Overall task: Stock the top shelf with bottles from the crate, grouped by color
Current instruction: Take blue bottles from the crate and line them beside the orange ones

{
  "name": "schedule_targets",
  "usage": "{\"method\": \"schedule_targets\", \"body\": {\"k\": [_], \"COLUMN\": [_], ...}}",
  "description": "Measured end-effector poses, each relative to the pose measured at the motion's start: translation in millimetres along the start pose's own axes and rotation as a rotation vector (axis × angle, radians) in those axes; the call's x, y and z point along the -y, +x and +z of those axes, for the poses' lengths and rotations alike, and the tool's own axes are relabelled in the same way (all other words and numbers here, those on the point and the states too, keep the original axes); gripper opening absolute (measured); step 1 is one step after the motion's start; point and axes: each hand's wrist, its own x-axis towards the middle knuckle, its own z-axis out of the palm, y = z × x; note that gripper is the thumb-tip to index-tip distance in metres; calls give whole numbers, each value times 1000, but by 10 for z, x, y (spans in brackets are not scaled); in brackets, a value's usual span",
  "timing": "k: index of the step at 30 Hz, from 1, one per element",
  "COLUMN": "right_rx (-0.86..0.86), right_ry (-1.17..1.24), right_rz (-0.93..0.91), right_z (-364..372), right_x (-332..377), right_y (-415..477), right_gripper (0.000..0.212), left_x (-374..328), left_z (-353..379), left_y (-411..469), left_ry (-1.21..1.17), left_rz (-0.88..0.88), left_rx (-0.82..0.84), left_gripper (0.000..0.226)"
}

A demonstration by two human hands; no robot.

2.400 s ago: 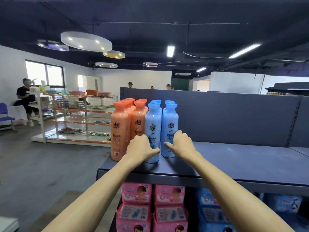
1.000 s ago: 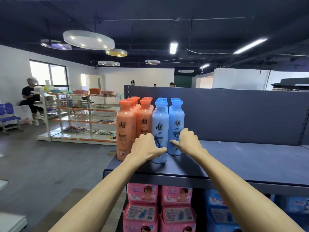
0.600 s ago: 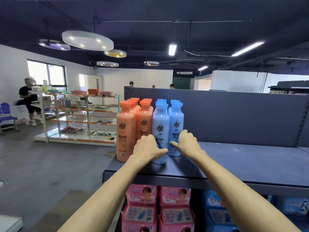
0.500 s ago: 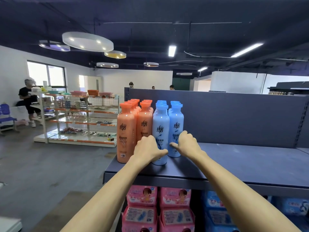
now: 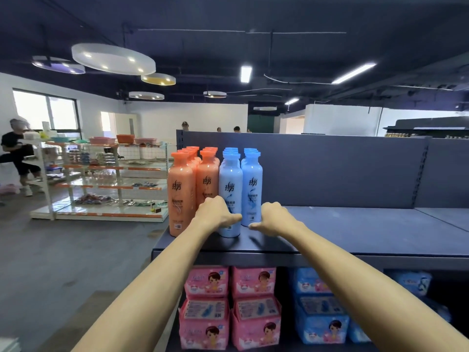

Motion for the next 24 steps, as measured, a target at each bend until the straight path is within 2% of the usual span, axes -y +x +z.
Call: {"method": "schedule_targets", "body": {"k": [3, 8, 12, 20, 24], "right_rx": [-26, -49, -60, -83, -97], "right_ry": [-64, -169, -232, -339, -353], "right_rz": [-30, -41, -44, 7, 69], "right_z": [-73, -119, -165, -337, -471], "right_x": [20, -24, -56, -440, -837], "right_y": [-86, -199, -288, -519, -659], "right_gripper": [39, 43, 46, 50, 45], "left_x": [7, -4, -88, -468, -877], "left_z": [-4, -60, -74, 201, 444], "left_y": [-95, -268, -334, -347, -371], "left_ry": [118, 333, 481, 527, 491], "left_rz": [2, 50, 125, 201, 299], "left_rx": [45, 35, -7, -15, 4], "left_gripper": [44, 28, 28, 36, 33]}}
